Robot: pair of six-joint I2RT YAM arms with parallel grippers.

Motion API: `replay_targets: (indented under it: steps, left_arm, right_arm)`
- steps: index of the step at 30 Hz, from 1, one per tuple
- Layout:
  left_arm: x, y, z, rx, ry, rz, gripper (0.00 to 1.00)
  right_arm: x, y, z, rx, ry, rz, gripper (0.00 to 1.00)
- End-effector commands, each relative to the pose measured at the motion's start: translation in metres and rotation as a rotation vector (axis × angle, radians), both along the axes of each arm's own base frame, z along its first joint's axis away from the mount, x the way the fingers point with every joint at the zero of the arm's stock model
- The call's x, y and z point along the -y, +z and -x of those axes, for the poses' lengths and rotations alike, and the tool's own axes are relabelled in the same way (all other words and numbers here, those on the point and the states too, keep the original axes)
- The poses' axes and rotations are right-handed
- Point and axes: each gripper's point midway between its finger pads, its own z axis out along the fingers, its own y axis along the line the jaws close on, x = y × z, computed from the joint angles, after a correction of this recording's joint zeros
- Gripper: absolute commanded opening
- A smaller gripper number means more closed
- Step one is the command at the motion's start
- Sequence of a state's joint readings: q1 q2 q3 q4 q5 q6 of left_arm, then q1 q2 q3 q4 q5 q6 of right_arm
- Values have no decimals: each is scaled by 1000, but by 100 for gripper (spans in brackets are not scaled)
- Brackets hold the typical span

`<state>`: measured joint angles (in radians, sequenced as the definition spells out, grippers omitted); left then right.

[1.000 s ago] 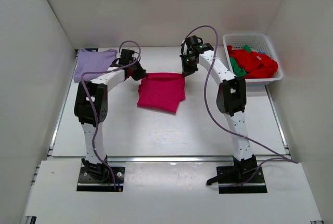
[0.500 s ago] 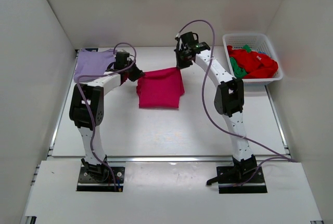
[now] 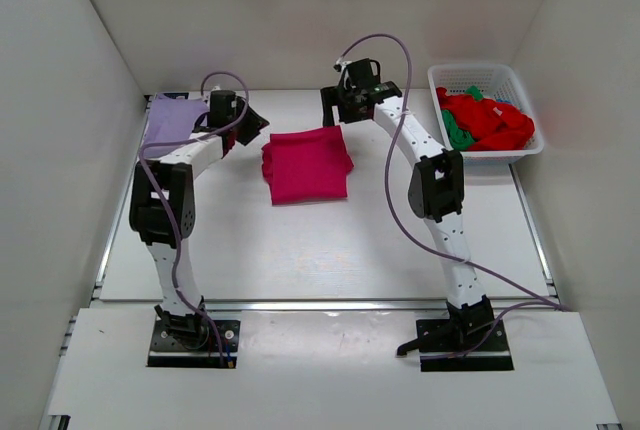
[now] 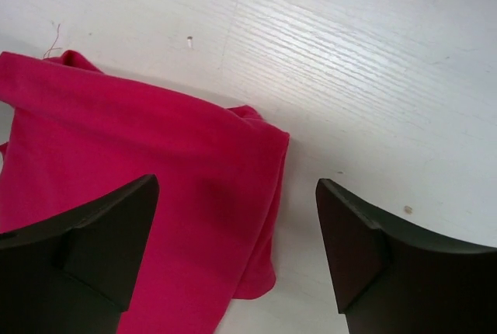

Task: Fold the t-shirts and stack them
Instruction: Fold the long partially folded tshirt into a neat square

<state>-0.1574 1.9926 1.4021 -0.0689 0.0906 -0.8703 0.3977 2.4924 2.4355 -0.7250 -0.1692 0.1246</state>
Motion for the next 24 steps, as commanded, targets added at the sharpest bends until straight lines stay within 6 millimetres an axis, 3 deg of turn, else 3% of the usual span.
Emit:
replay_targets:
  steps: [1, 4, 5, 7, 10, 11, 12, 15, 17, 18, 19, 24]
  left_arm:
    - [-23, 32, -17, 82, 54, 1, 53]
    - [-28, 36, -9, 60, 57, -23, 53]
    - [-32, 36, -7, 57, 53, -44, 53]
    - [-31, 31, 10, 5, 25, -59, 54]
    - [-31, 12, 39, -63, -18, -82, 55]
    - [-35, 9, 50, -81, -21, -95, 55]
    - [-34, 9, 57, -87, -34, -108, 57]
    - [-26, 3, 77, -78, -99, -138, 94]
    - [-21, -2, 79, -88, -128, -144, 86]
    - [-17, -6, 82, -105, -146, -142, 85]
    - [-17, -9, 85, -119, -144, -146, 85]
    - [-5, -20, 85, -172, -155, -229, 91]
  right_arm:
    - [8, 47, -15, 126, -29, 1, 81]
    - [19, 61, -9, 142, -57, 47, 82]
    - [22, 77, -4, 160, -68, 53, 83]
    - [31, 91, 6, 153, -78, 59, 85]
    - [52, 116, 39, 137, -81, 79, 87]
    - [60, 133, 46, 157, -92, 74, 88]
    - [64, 122, 56, 126, -93, 93, 90]
    - [80, 121, 87, 110, -101, 124, 96]
    - [89, 119, 109, 98, -107, 121, 97]
    - [89, 129, 117, 117, -108, 107, 96]
    - [91, 116, 125, 87, -112, 113, 97]
    - [93, 102, 159, 57, -111, 96, 96]
